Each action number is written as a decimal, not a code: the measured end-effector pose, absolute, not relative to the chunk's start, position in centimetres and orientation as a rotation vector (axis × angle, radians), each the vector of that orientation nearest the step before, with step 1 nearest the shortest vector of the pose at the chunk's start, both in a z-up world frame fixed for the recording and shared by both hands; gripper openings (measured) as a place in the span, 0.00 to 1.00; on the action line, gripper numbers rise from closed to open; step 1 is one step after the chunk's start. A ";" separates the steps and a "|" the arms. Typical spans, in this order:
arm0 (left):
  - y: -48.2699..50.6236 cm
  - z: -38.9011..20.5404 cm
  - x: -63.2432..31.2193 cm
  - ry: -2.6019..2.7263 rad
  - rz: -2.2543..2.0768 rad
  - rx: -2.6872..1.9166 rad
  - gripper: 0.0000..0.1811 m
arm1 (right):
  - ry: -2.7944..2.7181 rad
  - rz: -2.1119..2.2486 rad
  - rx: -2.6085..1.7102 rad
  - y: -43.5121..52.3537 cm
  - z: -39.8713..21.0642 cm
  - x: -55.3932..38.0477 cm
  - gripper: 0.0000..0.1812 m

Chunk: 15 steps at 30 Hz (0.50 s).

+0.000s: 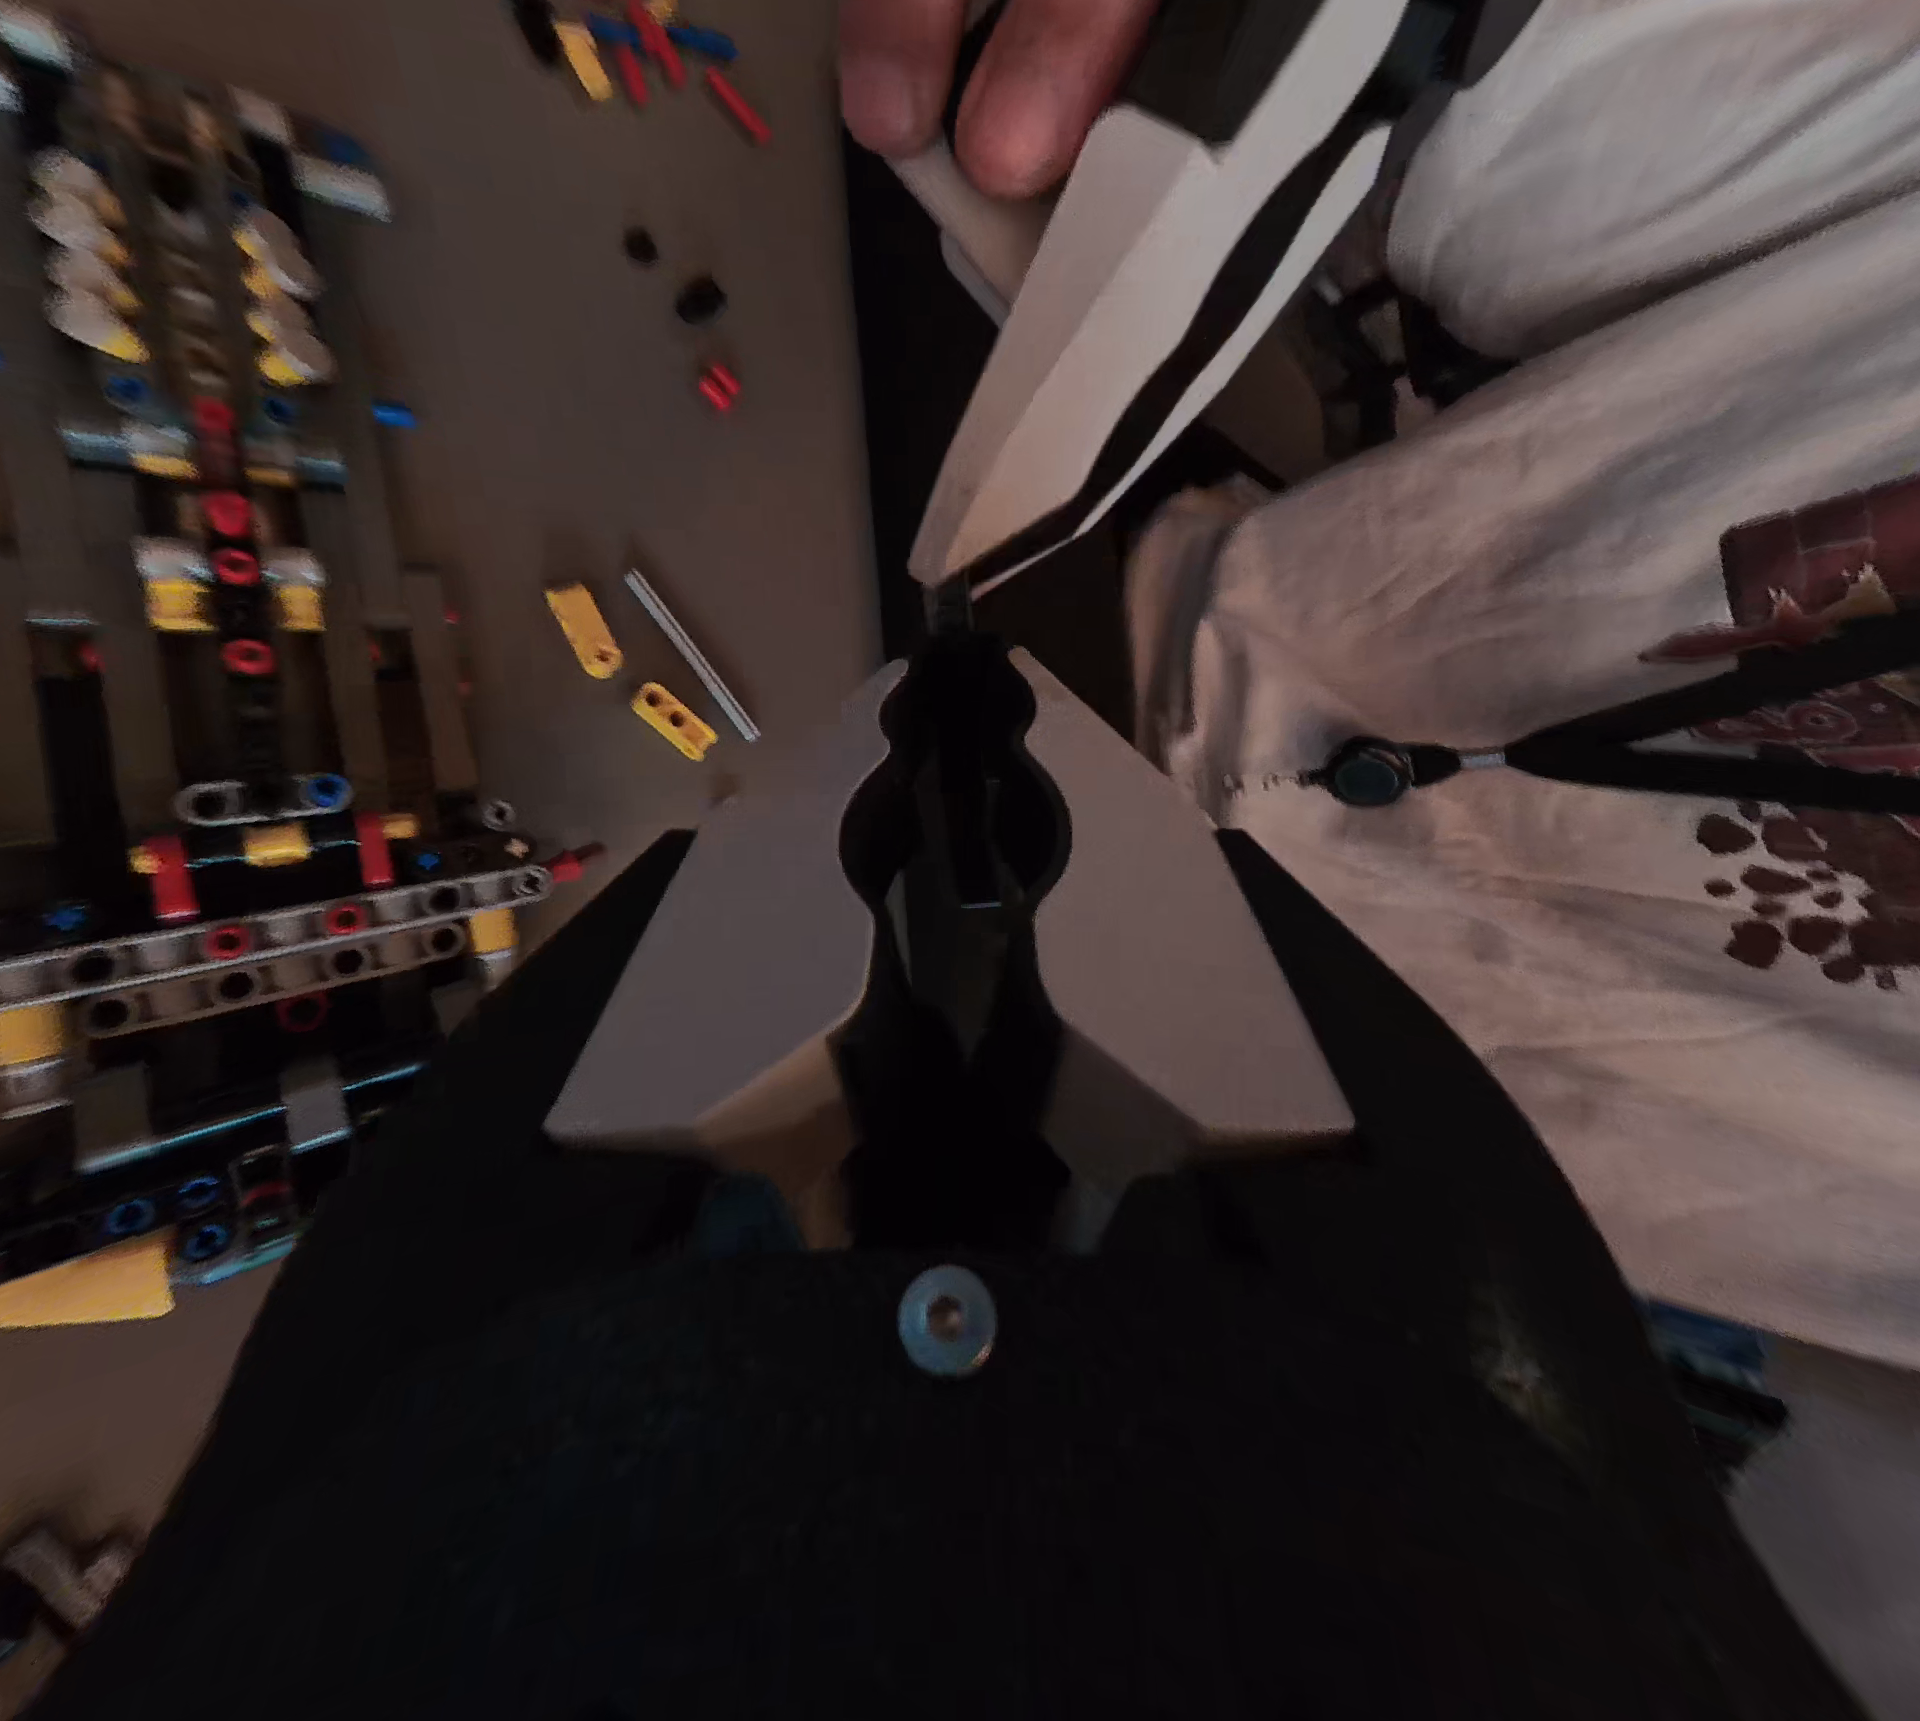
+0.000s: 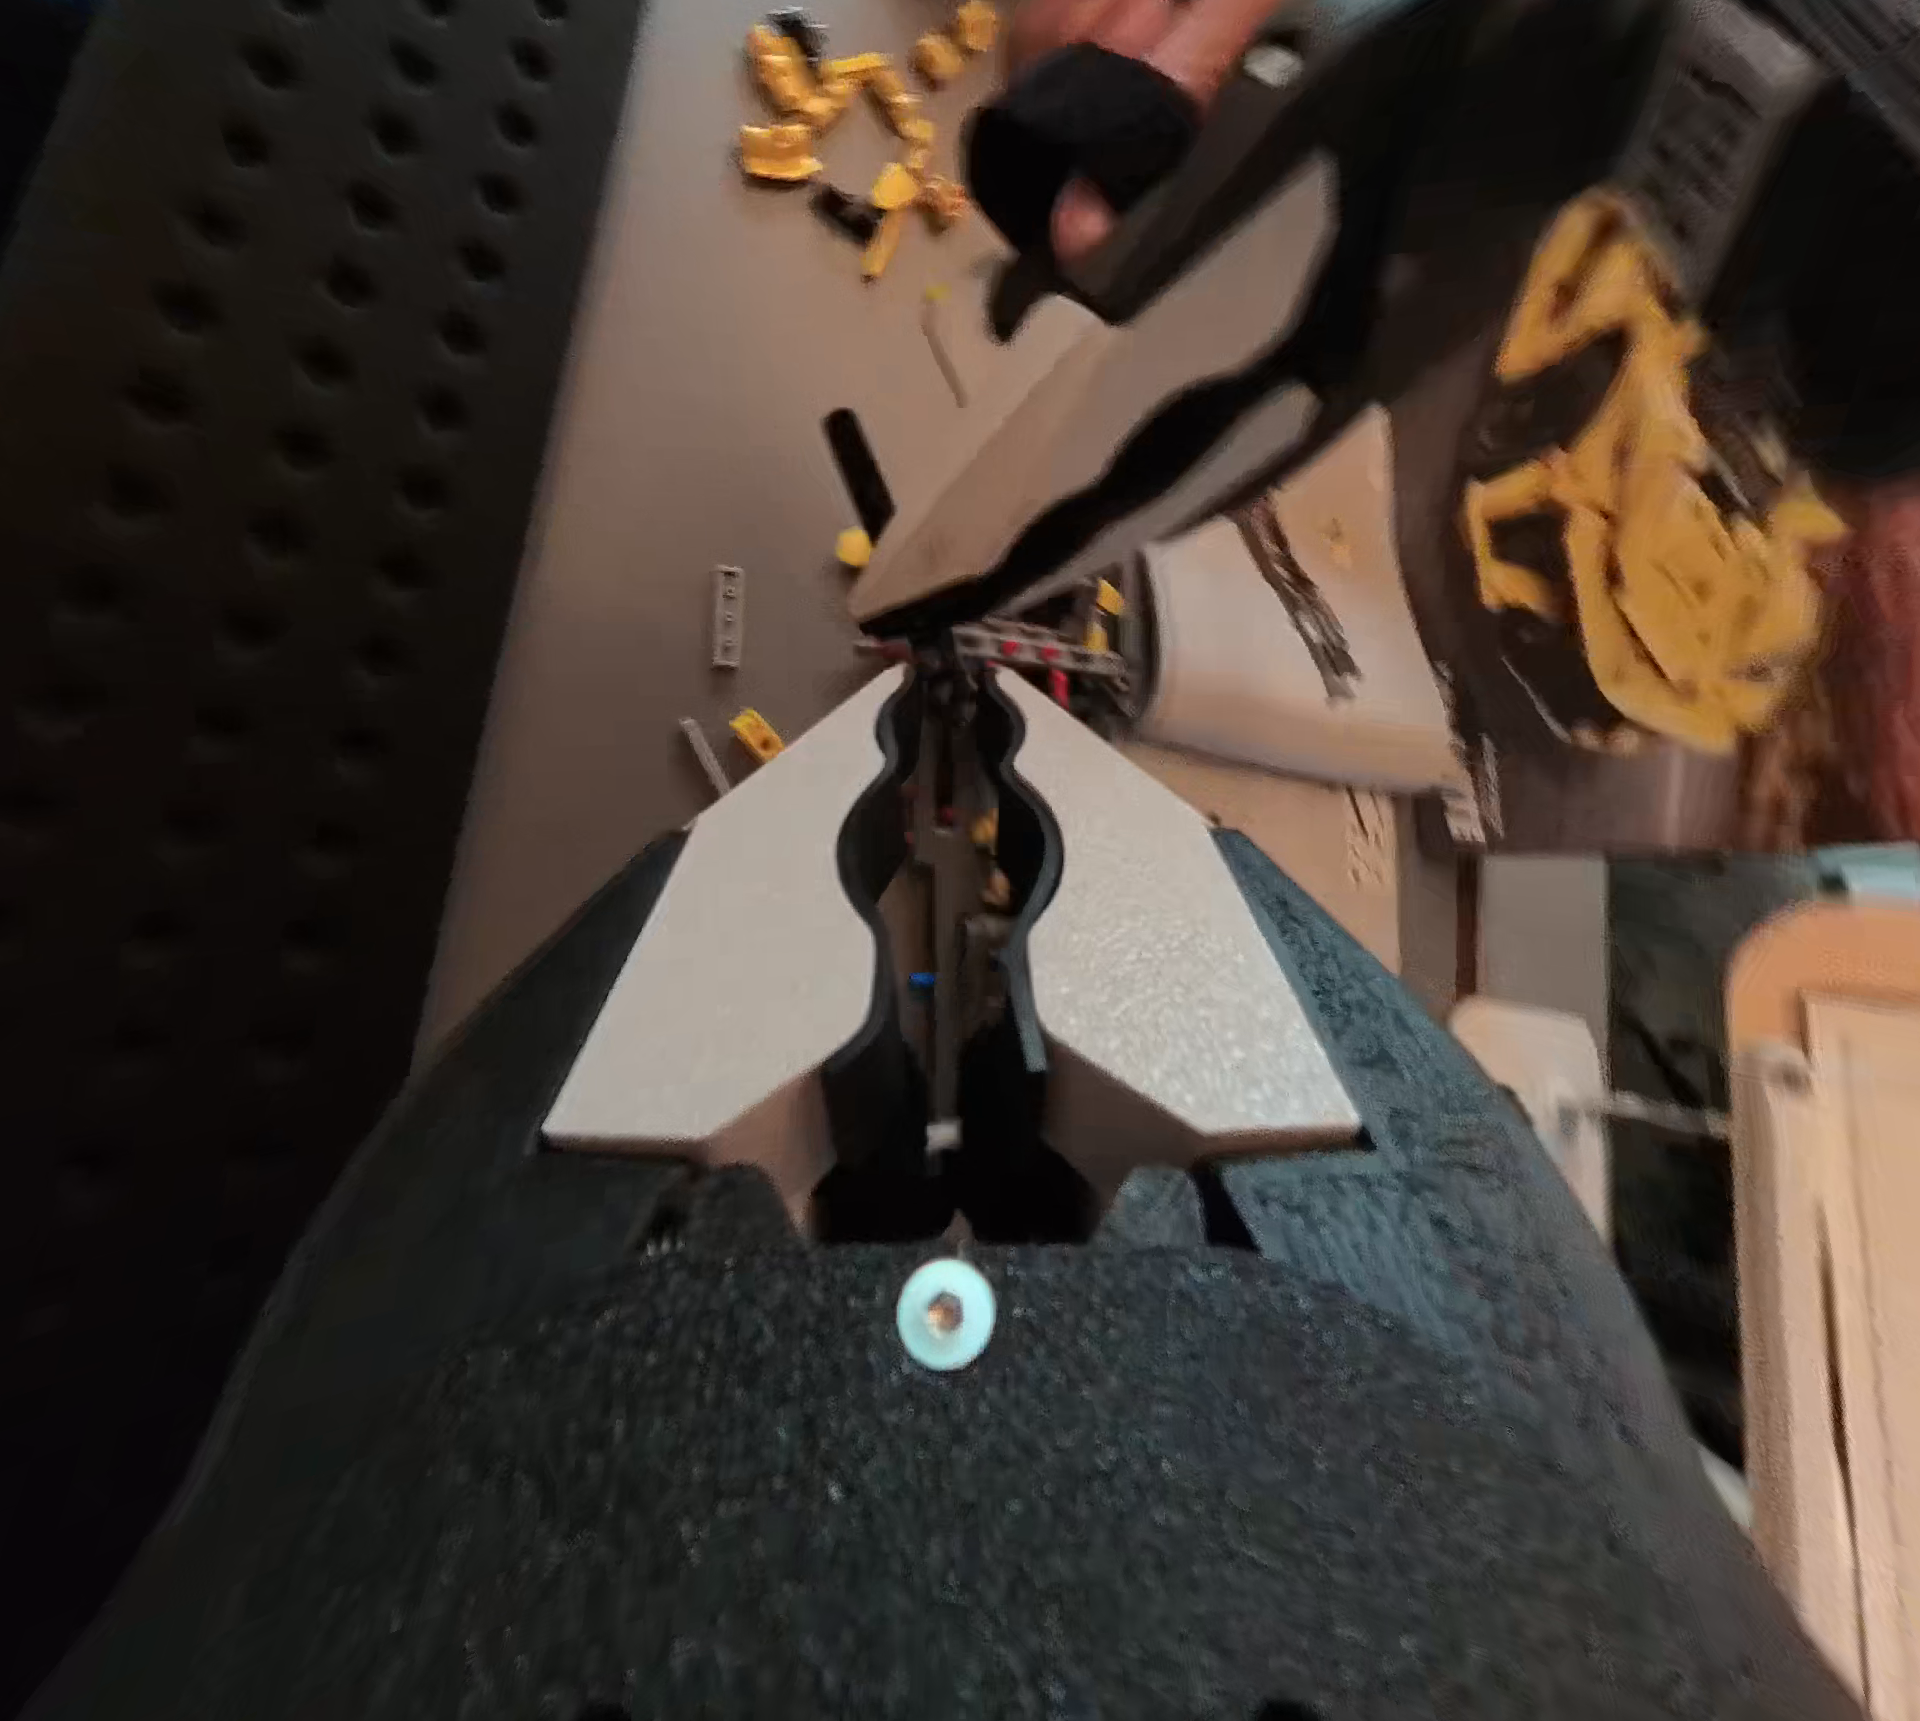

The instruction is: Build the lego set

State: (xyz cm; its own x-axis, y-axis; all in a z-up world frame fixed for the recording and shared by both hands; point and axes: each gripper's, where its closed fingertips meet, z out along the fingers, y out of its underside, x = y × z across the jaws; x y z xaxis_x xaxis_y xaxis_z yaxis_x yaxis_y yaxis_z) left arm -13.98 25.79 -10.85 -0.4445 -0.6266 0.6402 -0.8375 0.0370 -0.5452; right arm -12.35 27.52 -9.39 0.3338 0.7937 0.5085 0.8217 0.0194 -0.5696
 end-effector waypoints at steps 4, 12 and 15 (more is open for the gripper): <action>29.1 -10.4 -10.7 -2.280 1.488 1.787 0.03 | -1.068 -0.084 -1.858 27.0 -7.6 -6.0 0.02; 31.2 -7.6 -5.3 -2.065 2.239 2.175 0.03 | -0.734 0.379 -2.311 19.5 -18.0 -3.4 0.13; 30.7 -8.8 -5.9 -2.286 2.178 2.166 0.03 | -0.811 0.347 -2.332 19.0 -19.1 -3.2 0.13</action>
State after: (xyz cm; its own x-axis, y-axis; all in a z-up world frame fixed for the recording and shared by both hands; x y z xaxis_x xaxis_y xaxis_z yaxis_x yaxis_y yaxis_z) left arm -5.94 30.73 -8.84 -0.2053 -0.9597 0.1918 -0.2379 -0.1412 -0.9610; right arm -3.17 19.00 -19.10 0.7751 0.6308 -0.0373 0.4627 -0.6068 -0.6463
